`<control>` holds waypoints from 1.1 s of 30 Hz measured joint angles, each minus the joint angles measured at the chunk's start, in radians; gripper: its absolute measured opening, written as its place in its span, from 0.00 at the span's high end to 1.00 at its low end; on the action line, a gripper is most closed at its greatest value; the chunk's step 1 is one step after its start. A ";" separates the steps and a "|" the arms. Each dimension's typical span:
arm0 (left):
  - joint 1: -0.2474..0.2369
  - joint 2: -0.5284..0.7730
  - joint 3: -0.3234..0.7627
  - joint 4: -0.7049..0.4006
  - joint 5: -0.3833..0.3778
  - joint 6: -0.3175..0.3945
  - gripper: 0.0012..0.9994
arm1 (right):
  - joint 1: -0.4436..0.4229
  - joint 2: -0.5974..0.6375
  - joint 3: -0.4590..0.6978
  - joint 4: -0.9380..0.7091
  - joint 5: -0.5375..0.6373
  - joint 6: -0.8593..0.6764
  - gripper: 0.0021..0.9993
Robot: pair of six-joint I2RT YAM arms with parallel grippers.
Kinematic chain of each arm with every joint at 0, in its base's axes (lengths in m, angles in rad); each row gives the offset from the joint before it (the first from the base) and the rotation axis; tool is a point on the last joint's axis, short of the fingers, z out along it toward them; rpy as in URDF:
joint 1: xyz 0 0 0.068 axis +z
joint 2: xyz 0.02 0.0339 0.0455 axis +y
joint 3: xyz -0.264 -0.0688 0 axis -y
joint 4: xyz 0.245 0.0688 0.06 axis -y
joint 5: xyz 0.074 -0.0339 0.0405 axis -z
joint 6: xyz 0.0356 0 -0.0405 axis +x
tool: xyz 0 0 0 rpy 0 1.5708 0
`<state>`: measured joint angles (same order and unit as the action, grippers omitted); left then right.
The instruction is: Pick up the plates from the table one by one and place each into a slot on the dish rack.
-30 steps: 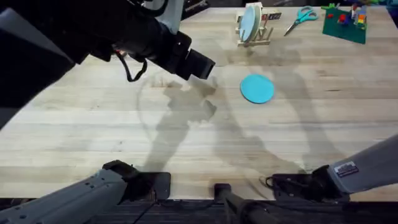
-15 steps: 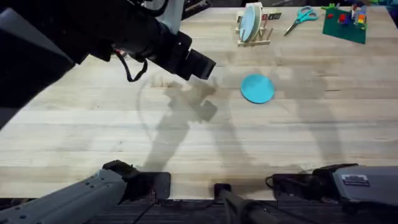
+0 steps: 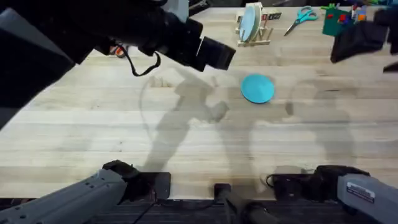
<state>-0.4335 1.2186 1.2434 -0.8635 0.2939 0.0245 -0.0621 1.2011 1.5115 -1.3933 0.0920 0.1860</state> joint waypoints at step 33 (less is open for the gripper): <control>-0.077 0.226 -0.201 0.511 0.485 -0.516 0.96 | -0.146 -0.182 -0.149 0.006 -0.208 -0.068 0.00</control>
<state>-0.5110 1.4442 1.0429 -0.3525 0.7785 -0.4913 -0.2081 1.0187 1.3624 -1.3876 -0.1161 0.1181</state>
